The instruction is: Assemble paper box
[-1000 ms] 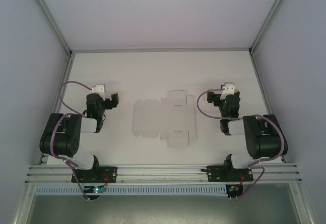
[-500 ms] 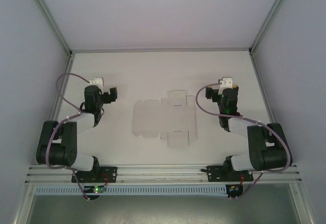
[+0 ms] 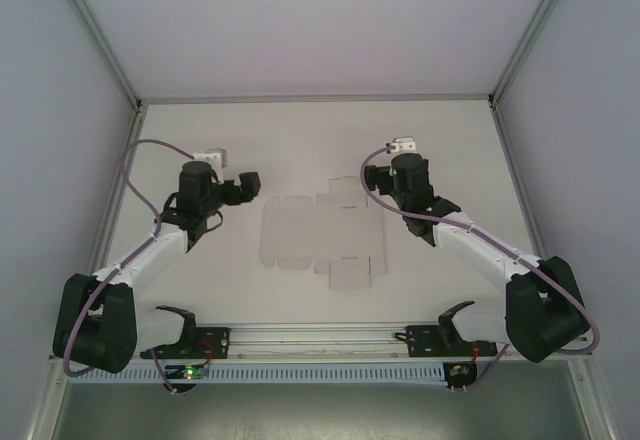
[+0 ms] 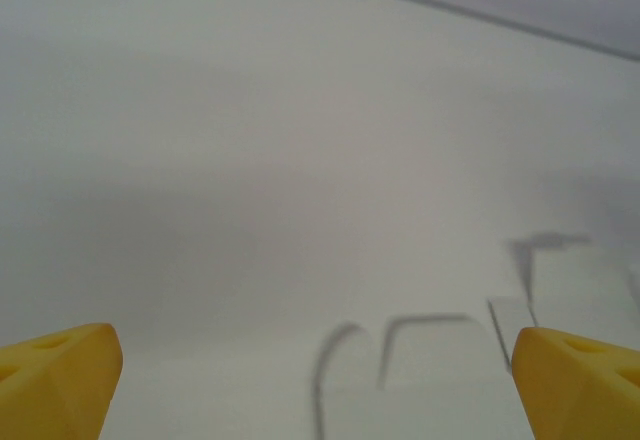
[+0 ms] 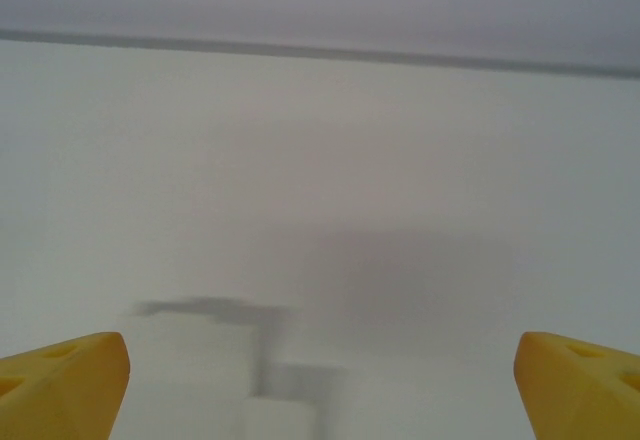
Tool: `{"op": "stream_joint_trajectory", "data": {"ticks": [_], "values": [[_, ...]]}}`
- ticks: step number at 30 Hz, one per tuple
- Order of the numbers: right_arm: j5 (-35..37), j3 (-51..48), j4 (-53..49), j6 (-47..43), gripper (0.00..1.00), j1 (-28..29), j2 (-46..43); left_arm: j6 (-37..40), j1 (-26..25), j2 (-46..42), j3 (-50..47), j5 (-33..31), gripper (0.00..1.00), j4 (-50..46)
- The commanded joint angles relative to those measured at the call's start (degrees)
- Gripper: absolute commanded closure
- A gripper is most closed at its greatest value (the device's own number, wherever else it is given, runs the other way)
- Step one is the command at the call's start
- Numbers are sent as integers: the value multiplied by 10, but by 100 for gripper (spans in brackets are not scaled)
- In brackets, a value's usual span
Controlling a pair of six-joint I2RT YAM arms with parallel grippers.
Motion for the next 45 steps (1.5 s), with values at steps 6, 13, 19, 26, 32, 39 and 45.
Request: {"op": "stream_joint_trajectory", "data": {"ticks": [6, 13, 19, 26, 32, 39, 45], "values": [[-191, -69, 50, 124, 2, 49, 55, -56, -56, 66, 4, 30, 0, -42], [-179, -76, 55, 146, 2, 49, 130, -80, -65, 127, 7, 51, 0, -23], [-158, -96, 63, 166, 2, 46, 163, -92, -70, 139, -3, 93, 0, 4], [-162, -127, 96, 182, 2, 43, 180, -103, -77, 153, -11, 122, 0, 20], [-171, -145, 119, 192, 2, 42, 186, -141, -85, 175, -21, 209, 0, 103], [-185, -160, 138, 196, 2, 40, 181, -171, -89, 158, -36, 228, 9, 131], [-201, -164, 157, 194, 2, 39, 179, -176, -95, 128, -40, 231, 69, 129]]}}
